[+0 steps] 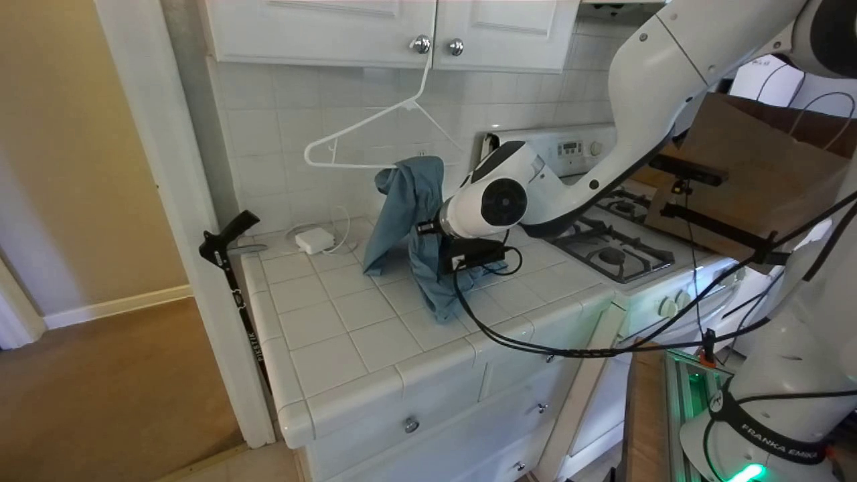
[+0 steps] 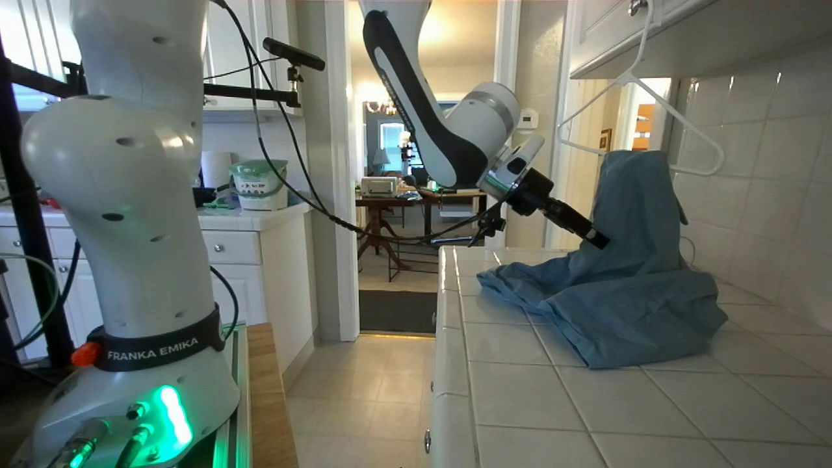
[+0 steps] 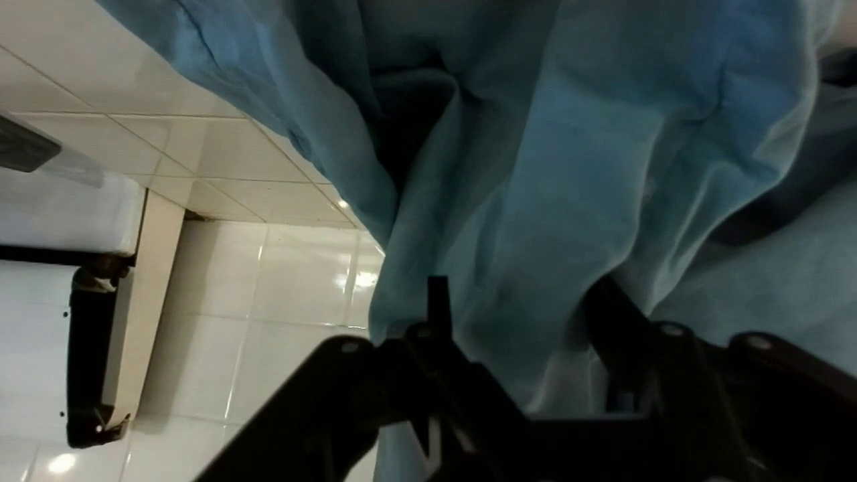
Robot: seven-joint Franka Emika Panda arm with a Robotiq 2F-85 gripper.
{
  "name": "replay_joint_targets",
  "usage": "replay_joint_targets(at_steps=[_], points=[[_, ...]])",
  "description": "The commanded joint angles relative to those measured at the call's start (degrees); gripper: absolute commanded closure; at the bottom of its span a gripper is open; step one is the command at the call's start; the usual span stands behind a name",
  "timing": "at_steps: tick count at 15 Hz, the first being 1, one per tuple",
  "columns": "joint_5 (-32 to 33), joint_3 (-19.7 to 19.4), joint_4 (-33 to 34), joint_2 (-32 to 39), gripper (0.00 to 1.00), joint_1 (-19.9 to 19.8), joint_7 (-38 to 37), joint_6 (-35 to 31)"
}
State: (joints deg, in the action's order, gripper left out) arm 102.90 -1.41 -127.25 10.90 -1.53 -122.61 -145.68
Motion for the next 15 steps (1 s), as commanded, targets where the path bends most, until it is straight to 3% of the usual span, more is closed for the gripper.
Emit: replay_joint_targets(at_steps=[1, 4, 5, 15], points=[[3.2, 0.5, 3.3, 2.5, 0.74, -1.3, -1.8, -2.5], [5.2, -0.4, 4.9, 3.5, 0.97, -1.3, -2.3, -4.4], [5.4, -0.4, 5.3, 3.6, 0.99, -1.4, -2.3, -4.7], [4.2, 1.2, 2.4, -6.3, 0.99, 0.6, -1.9, -2.7]])
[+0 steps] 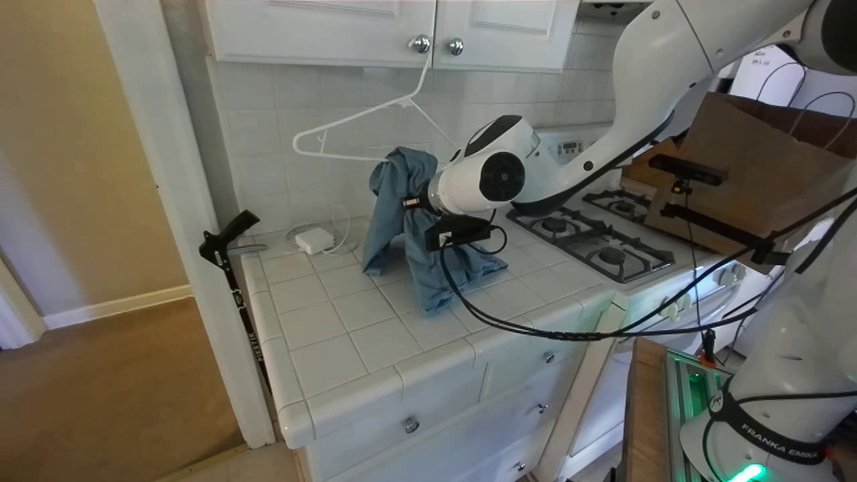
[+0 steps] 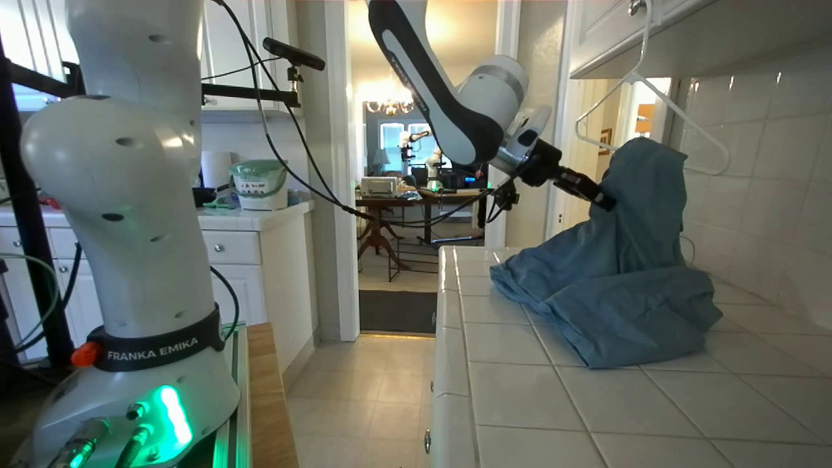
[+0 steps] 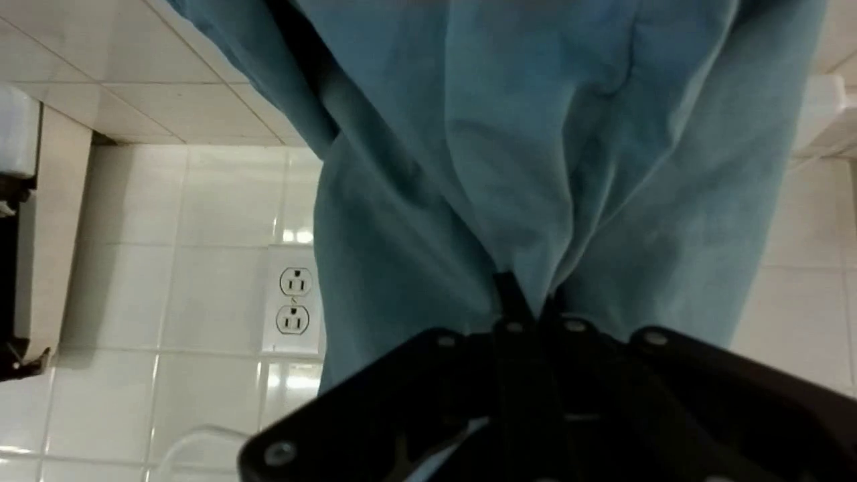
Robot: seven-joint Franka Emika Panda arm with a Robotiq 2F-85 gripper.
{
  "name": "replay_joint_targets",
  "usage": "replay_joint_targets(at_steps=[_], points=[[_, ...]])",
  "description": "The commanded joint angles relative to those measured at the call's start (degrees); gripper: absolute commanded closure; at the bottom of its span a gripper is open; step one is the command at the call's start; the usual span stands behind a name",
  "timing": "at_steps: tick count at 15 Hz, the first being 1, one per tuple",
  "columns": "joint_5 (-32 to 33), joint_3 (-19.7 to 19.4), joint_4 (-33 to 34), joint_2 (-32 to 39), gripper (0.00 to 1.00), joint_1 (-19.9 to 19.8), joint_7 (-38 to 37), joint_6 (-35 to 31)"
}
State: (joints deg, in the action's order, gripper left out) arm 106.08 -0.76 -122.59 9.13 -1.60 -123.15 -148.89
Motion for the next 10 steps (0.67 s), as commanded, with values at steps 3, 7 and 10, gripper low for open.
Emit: replay_joint_targets(at_steps=[3, 7, 10], points=[[1.4, 1.0, -2.5, -7.3, 0.99, 1.1, -1.7, 0.7], [1.8, 1.3, -2.3, -10.0, 0.99, 1.6, -1.7, 1.3], [1.5, 1.4, -2.4, -12.0, 0.99, 1.7, -1.1, 1.7]])
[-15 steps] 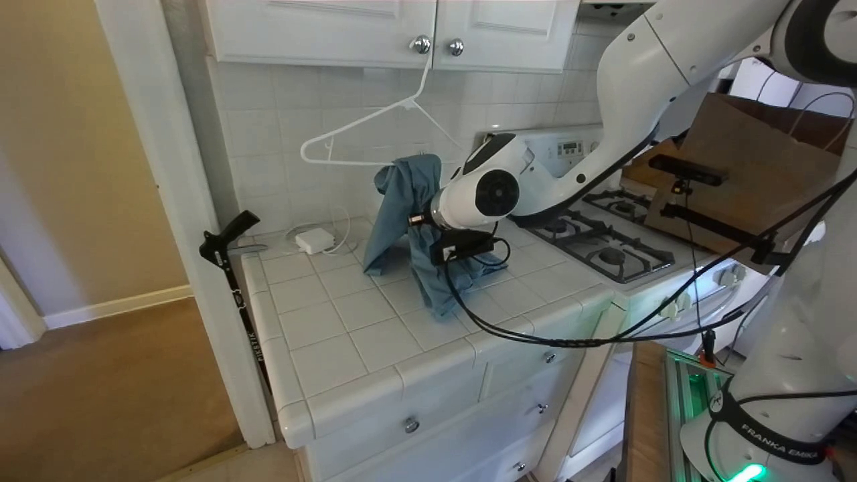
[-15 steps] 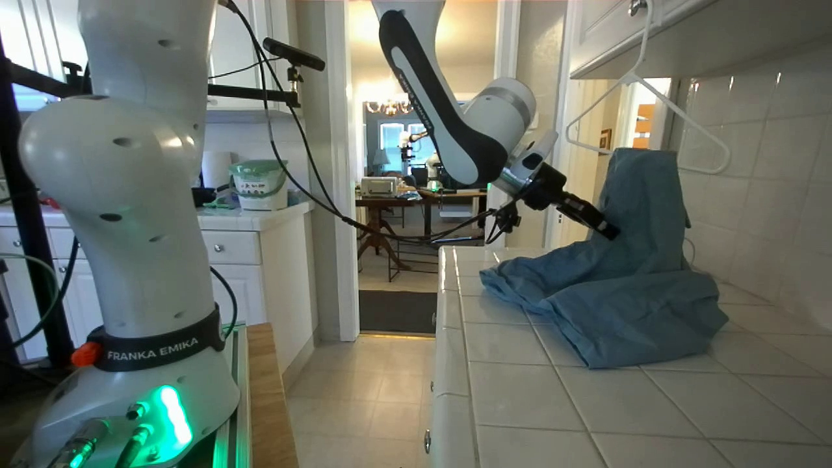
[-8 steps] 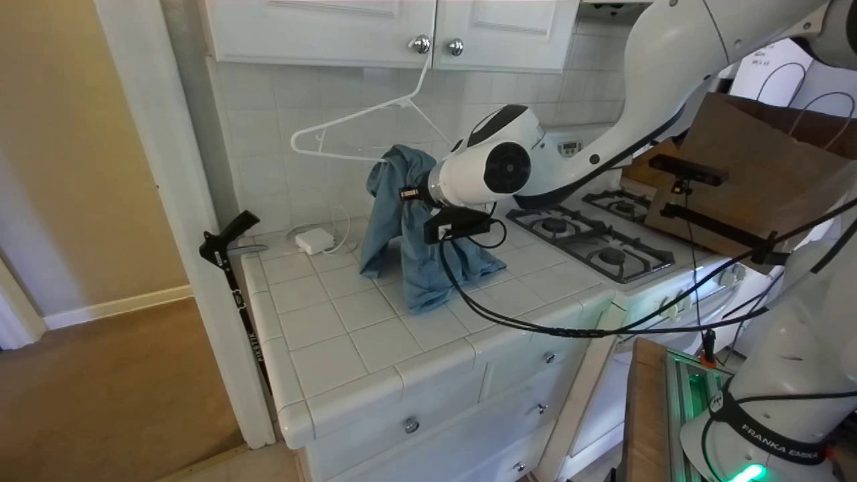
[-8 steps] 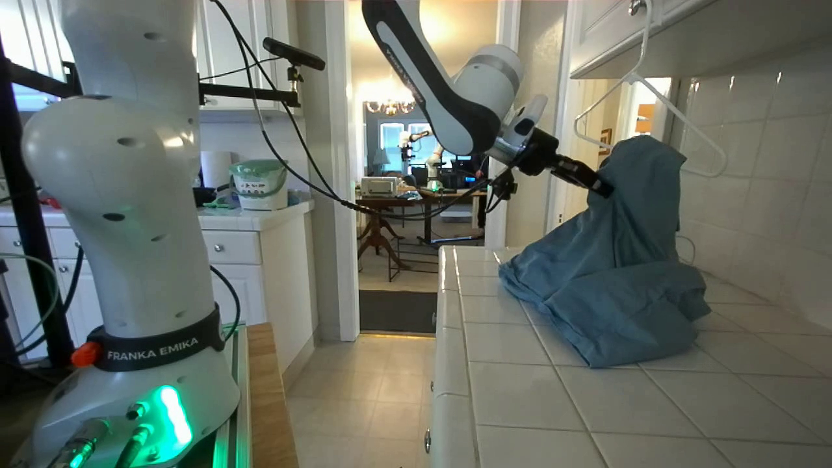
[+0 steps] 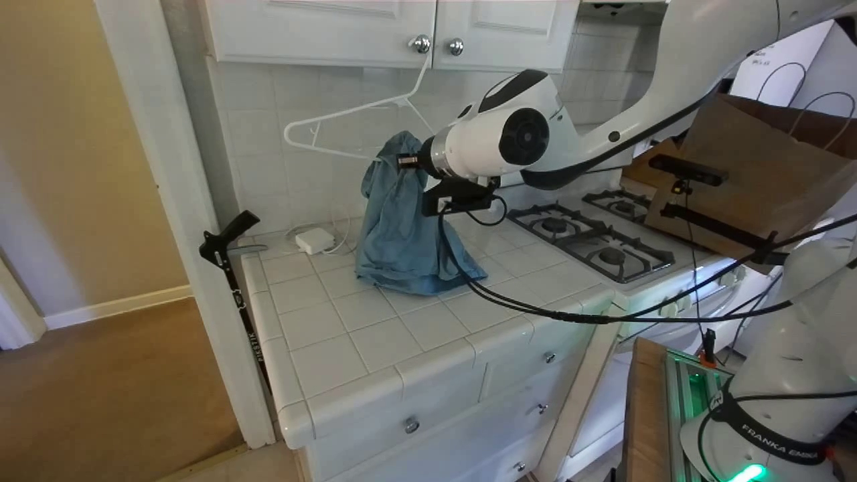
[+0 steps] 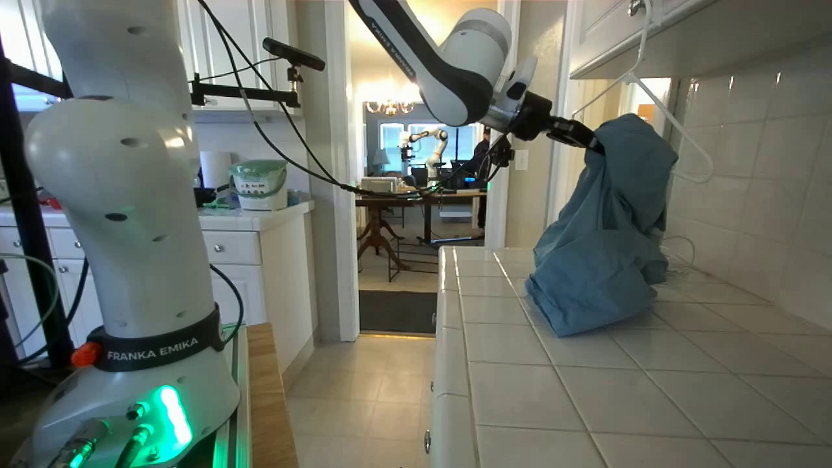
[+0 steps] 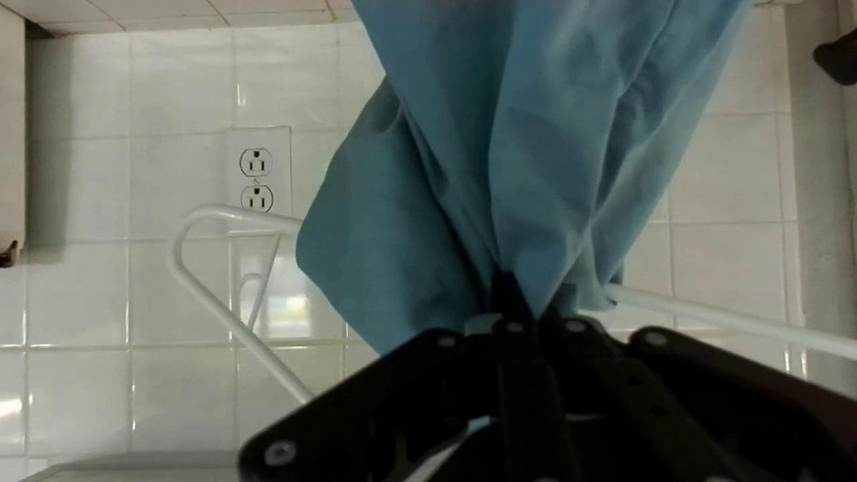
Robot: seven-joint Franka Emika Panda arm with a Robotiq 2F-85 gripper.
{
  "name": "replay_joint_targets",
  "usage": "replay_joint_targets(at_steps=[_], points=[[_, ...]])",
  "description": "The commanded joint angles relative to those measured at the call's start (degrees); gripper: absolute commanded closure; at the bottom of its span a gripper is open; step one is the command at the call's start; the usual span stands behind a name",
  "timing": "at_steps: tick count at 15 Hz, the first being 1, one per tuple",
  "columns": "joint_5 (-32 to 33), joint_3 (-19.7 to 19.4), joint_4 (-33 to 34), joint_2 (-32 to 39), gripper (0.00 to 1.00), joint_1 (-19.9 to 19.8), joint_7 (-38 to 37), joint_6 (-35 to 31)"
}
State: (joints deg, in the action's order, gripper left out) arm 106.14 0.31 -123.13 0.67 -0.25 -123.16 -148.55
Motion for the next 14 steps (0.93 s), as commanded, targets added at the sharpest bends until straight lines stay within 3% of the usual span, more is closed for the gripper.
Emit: replay_joint_targets(at_steps=[1, 8, 14], points=[[1.2, 0.4, -1.9, -4.1, 0.99, 0.4, -0.8, 1.7], [2.0, -0.4, 1.1, -5.1, 0.99, -0.5, 0.3, 0.2], [1.3, -2.4, 6.5, -2.6, 0.99, -1.6, 4.8, -6.0]])
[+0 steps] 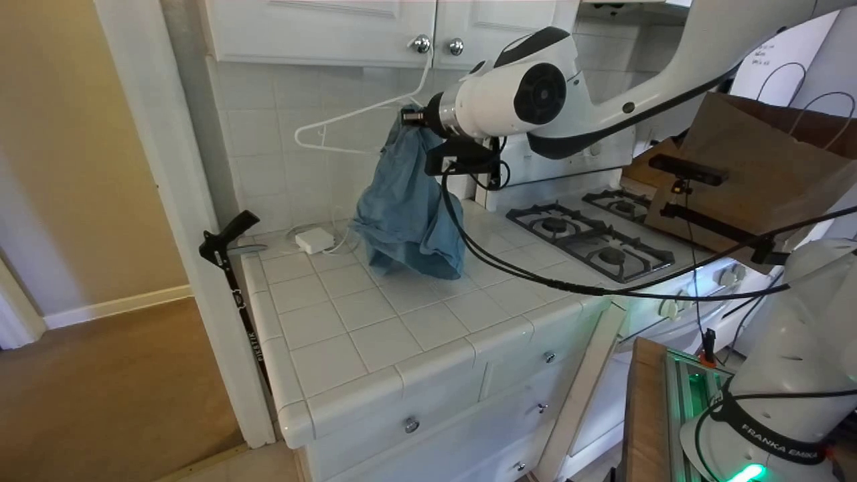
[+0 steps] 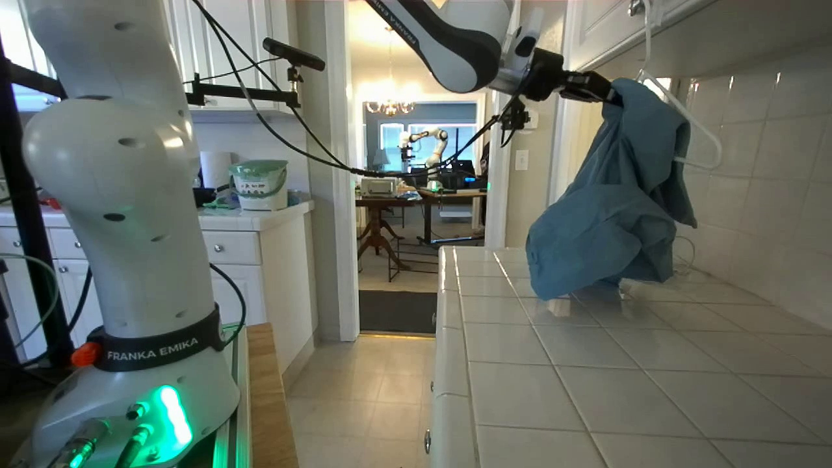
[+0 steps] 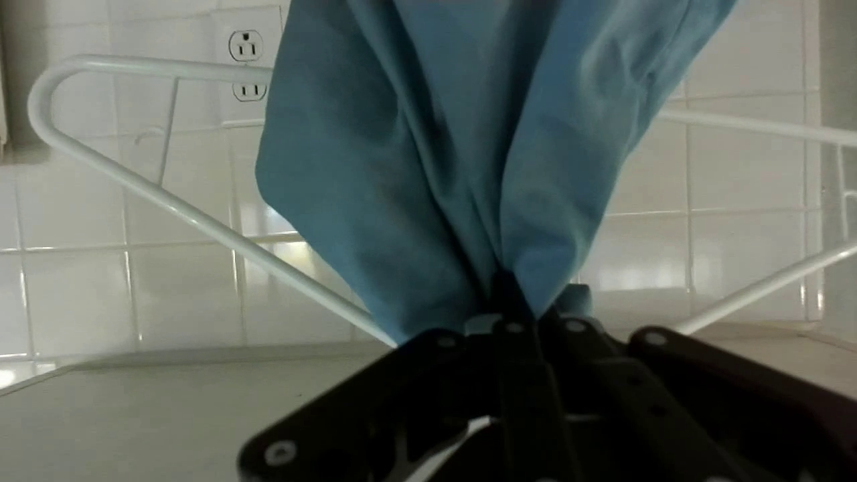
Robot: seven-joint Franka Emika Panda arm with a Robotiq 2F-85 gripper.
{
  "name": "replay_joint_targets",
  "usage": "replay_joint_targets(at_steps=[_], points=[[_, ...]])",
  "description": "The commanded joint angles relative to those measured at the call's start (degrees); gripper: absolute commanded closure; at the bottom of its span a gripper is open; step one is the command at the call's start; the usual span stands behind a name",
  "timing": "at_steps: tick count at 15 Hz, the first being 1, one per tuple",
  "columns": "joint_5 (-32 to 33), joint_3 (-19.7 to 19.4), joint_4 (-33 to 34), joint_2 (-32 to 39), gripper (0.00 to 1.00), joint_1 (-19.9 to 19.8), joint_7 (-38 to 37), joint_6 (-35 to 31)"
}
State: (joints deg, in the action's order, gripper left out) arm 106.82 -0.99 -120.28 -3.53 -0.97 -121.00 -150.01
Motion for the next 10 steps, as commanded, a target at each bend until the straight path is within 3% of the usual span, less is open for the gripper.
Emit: replay_joint_targets(at_steps=[1, 10], points=[[0.2, -1.5, 4.8, 2.2, 0.99, -1.2, 4.2, -6.3], [-6.9, -4.7, 12.0, 9.8, 0.99, -3.6, 18.4, -17.4]])
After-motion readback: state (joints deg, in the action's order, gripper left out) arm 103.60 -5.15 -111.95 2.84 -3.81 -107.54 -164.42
